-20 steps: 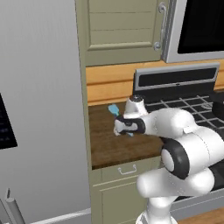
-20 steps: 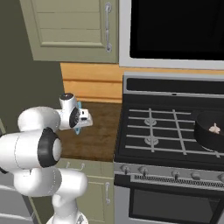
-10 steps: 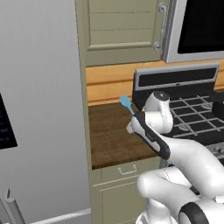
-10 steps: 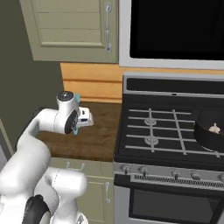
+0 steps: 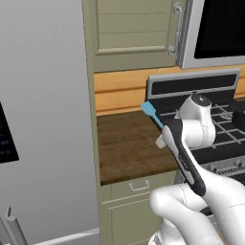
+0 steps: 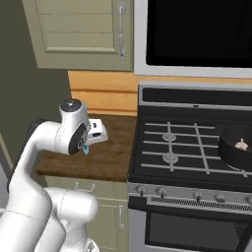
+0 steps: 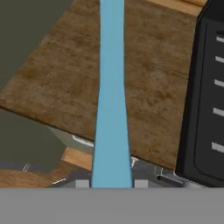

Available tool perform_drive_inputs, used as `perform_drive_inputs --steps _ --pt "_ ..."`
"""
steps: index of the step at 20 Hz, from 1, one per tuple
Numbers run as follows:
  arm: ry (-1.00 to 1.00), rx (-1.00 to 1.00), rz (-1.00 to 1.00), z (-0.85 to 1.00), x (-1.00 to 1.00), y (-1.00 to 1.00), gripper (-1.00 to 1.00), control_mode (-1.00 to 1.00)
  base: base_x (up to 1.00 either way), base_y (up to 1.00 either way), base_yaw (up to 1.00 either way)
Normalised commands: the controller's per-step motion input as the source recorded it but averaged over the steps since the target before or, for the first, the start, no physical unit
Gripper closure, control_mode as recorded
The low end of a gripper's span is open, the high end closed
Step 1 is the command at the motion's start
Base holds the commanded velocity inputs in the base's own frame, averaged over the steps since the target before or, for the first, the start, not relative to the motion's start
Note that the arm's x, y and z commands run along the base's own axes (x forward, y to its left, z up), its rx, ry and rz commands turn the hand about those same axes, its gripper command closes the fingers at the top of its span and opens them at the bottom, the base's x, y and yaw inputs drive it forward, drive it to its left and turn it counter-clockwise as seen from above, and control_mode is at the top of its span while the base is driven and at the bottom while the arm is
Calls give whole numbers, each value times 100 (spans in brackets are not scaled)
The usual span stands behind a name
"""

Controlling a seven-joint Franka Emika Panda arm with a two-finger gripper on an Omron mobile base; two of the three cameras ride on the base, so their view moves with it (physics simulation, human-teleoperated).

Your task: Put the sweet potato and garlic in the pot. Retrieve the spatula and lightly stir the vegetables in the pot.

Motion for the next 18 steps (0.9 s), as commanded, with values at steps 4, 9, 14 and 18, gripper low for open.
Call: perform_drive_inputs --steps 4,9,14,18 --pt "0 -12 19 83 -83 -42 100 -100 0 0 0" --pt "9 -3 2 79 -20 -15 100 -100 0 0 0" --pt "1 -1 0 72 -30 -10 100 -100 0 0 0" --pt "-1 0 0 31 -13 -6 100 -100 0 0 0"
